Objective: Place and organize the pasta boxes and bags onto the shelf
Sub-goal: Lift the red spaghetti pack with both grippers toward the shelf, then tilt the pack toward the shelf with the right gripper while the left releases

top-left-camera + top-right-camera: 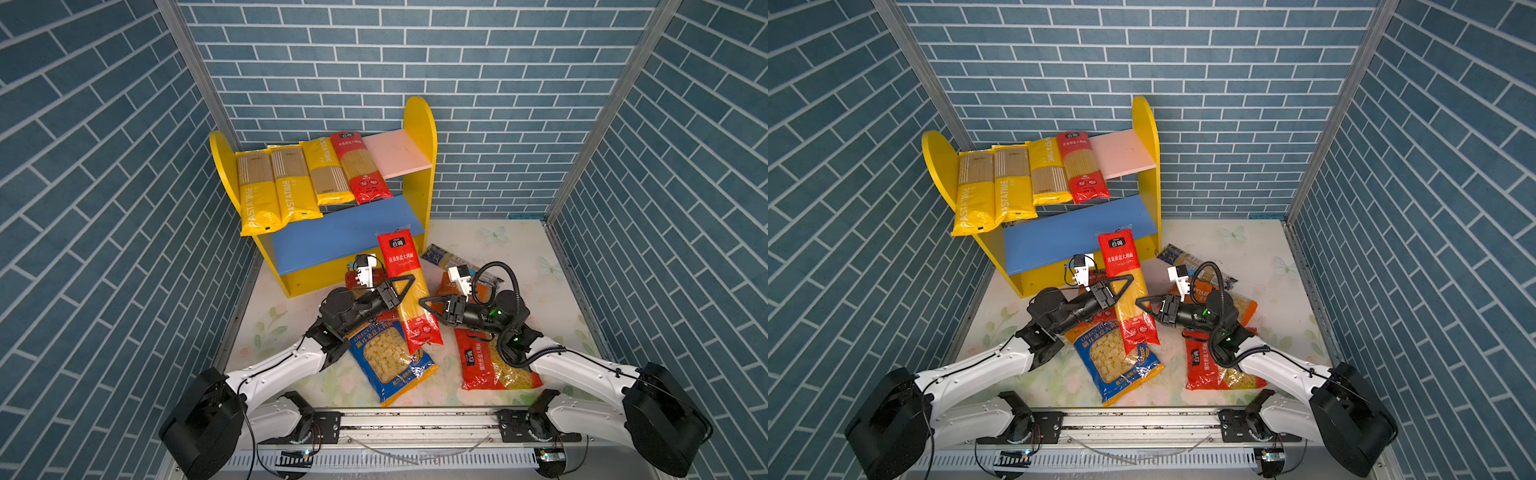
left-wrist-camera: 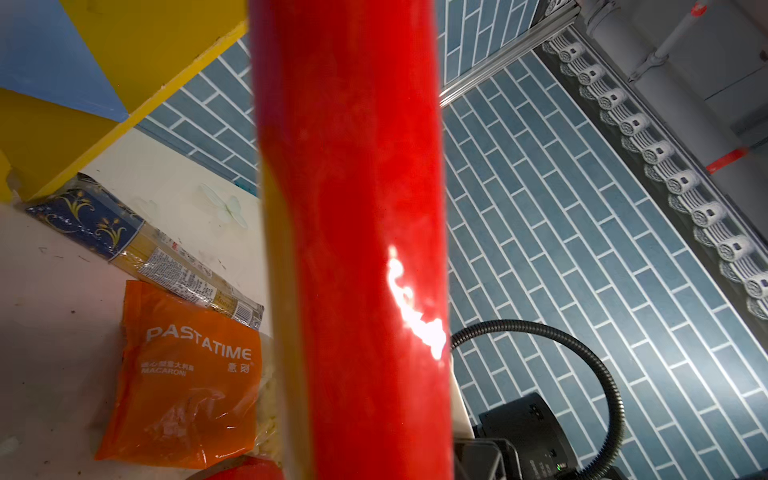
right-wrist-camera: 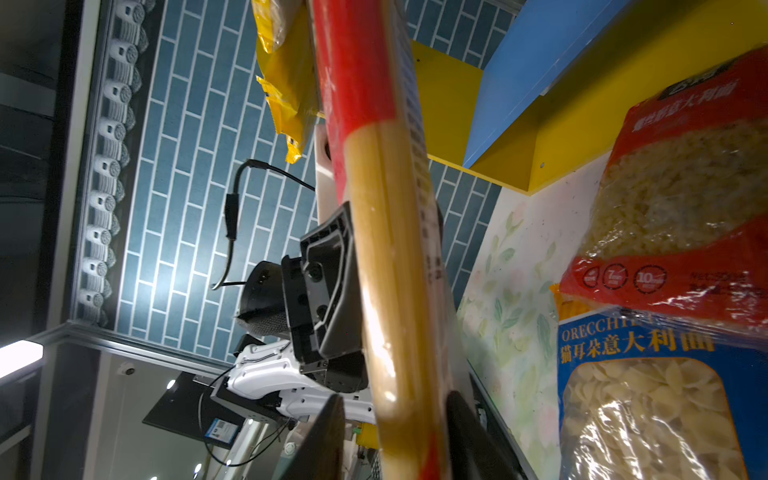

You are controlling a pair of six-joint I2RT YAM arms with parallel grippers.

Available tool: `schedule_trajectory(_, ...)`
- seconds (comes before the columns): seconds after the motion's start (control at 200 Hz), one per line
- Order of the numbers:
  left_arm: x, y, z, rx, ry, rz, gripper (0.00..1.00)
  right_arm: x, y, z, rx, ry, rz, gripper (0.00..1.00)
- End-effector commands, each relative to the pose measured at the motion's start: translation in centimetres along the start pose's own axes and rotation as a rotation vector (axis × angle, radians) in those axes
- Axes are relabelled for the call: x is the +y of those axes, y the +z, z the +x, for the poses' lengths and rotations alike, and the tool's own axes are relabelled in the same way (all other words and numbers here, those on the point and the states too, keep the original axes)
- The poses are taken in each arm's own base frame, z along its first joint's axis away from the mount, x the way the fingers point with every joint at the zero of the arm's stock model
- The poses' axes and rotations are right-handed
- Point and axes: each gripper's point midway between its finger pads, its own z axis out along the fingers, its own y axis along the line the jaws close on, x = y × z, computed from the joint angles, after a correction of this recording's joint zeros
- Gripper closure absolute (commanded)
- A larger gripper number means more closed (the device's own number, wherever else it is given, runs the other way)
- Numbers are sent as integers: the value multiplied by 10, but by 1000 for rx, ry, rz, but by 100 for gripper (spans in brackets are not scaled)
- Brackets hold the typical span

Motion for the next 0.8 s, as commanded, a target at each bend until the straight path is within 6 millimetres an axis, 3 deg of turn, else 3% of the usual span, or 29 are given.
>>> schedule_trajectory(0.0,-13,-13,-38,-183,84,5,89,6,-15,-10,-136,-35,-49,45)
schedule_trajectory(0.095,-6,-25,-56,-300,92,-49,91,-11,-21,-2,-171,-21,-5,31)
schedule_trajectory(0.285,5,-40,-72,-468,46,-75,94,-30,-23,15,-209,-57,134,12)
schedule_trajectory(0.595,-11,-26,-74,-511,7,-8,94,-67,-22,17,-285,-14,250,11)
schedule_trajectory(0.795,-19,-19,-70,-519,-6,25,94,-73,-16,13,-302,9,254,11)
